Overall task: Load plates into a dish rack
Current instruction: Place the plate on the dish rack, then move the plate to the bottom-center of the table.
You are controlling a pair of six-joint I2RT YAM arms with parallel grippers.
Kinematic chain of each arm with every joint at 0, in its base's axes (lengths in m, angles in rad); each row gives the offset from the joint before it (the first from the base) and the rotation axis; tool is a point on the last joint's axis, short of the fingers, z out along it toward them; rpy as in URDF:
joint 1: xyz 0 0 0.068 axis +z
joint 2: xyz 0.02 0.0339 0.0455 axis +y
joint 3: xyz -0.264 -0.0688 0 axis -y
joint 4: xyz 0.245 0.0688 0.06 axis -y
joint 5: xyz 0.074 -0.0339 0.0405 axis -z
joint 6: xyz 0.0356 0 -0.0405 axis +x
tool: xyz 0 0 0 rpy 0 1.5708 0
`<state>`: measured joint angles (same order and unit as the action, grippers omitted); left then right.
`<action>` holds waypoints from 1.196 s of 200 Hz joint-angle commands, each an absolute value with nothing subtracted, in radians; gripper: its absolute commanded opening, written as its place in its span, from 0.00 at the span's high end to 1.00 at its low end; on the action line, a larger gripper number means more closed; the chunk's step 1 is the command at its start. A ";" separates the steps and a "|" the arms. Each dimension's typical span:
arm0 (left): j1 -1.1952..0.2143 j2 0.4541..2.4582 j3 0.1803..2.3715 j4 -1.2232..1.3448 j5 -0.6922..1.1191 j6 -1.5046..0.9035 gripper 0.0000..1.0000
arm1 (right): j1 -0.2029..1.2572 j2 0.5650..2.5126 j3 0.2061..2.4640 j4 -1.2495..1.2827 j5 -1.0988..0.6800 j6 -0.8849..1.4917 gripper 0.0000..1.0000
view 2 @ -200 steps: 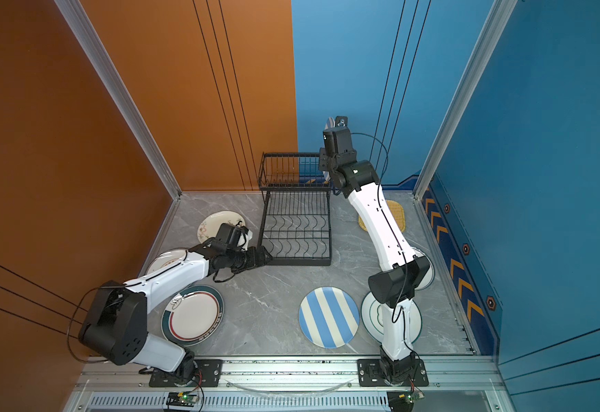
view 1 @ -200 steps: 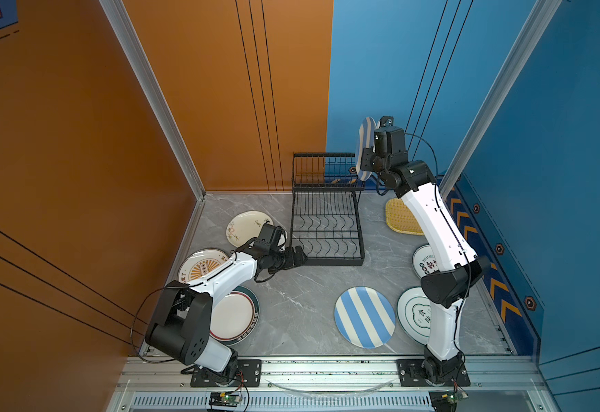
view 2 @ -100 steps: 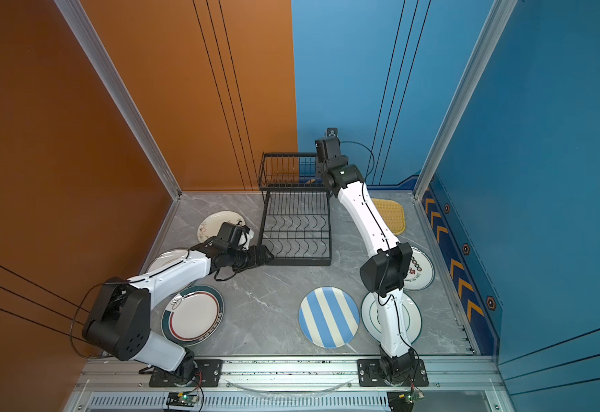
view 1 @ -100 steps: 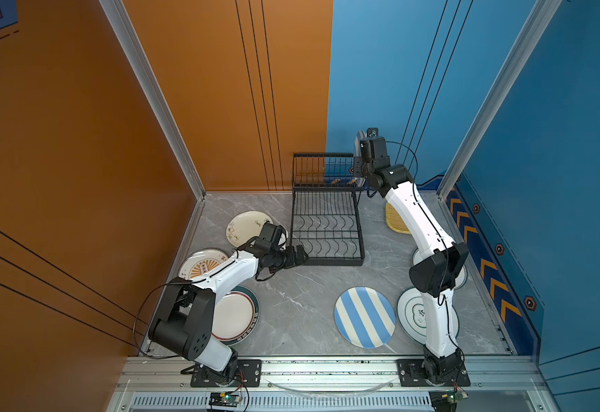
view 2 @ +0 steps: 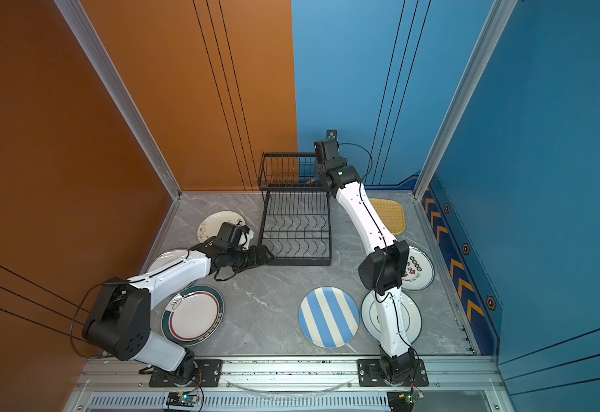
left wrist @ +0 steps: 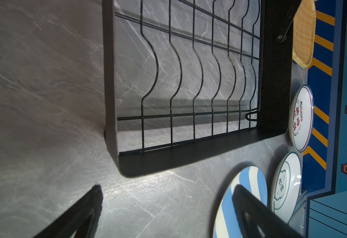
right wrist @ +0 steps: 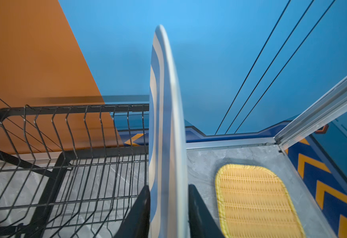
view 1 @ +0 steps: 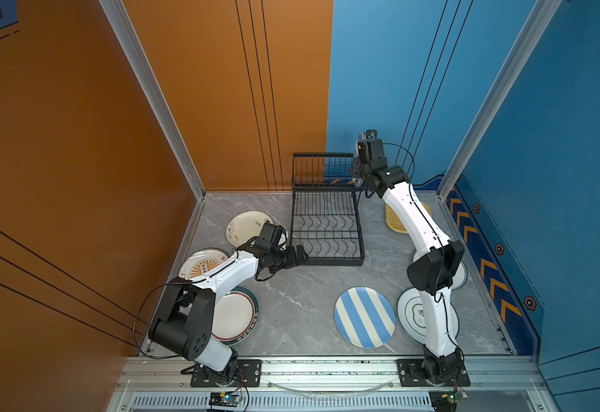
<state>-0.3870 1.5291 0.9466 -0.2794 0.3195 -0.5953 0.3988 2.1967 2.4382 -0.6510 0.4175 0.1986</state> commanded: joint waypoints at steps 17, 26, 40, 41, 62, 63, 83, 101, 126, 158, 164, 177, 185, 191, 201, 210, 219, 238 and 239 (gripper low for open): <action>-0.383 1.516 0.940 -0.271 0.332 -0.601 0.02 | 0.398 2.143 2.437 -0.655 0.422 0.211 0.52; -0.382 1.512 0.938 -0.271 0.331 -0.603 0.02 | 0.399 2.123 2.418 -0.656 0.415 0.216 0.49; -0.383 1.509 0.935 -0.271 0.333 -0.602 0.02 | 0.400 2.085 2.386 -0.660 0.408 0.226 0.43; -0.383 1.509 0.934 -0.272 0.333 -0.601 0.02 | 0.401 2.083 2.383 -0.661 0.409 0.227 0.42; -0.383 1.504 0.927 -0.271 0.335 -0.600 0.02 | 0.400 2.005 2.318 -0.666 0.380 0.244 0.34; -0.383 1.505 0.927 -0.271 0.335 -0.600 0.02 | 0.400 2.003 2.315 -0.666 0.378 0.246 0.34; -0.385 1.505 0.922 -0.272 0.342 -0.595 0.02 | 0.400 1.930 2.224 -0.667 0.342 0.274 0.28; -0.387 1.503 0.921 -0.272 0.350 -0.588 0.02 | 0.405 1.853 2.116 -0.667 0.312 0.307 0.24; -0.390 1.499 0.916 -0.271 0.356 -0.580 0.02 | 0.420 1.729 1.951 -0.667 0.295 0.344 0.19; -0.397 1.492 0.908 -0.271 0.371 -0.570 0.02 | 0.422 1.547 1.704 -0.683 0.282 0.409 0.14; -0.399 1.491 0.908 -0.272 0.374 -0.568 0.02 | 0.422 1.513 1.660 -0.689 0.279 0.419 0.12; -0.402 1.489 0.904 -0.273 0.377 -0.563 0.02 | 0.421 1.449 1.568 -0.704 0.271 0.443 0.09; -0.405 1.488 0.901 -0.274 0.380 -0.560 0.02 | 0.420 1.414 1.513 -0.716 0.261 0.455 0.09; -0.406 1.487 0.902 -0.275 0.383 -0.557 0.02 | 0.420 1.392 1.473 -0.727 0.257 0.467 0.07; -0.408 1.486 0.898 -0.276 0.386 -0.554 0.02 | 0.415 1.352 1.403 -0.739 0.242 0.489 0.06; -0.411 1.484 0.894 -0.279 0.388 -0.551 0.02 | 0.413 1.323 1.341 -0.753 0.226 0.505 0.06; -0.415 1.481 0.890 -0.280 0.390 -0.550 0.02 | 0.411 1.297 1.282 -0.766 0.208 0.520 0.05; -0.423 1.469 0.874 -0.279 0.392 -0.548 0.02 | 0.409 1.249 1.161 -0.779 0.149 0.558 0.04; -0.424 1.468 0.874 -0.279 0.392 -0.549 0.02 | 0.408 1.246 1.153 -0.778 0.146 0.561 0.04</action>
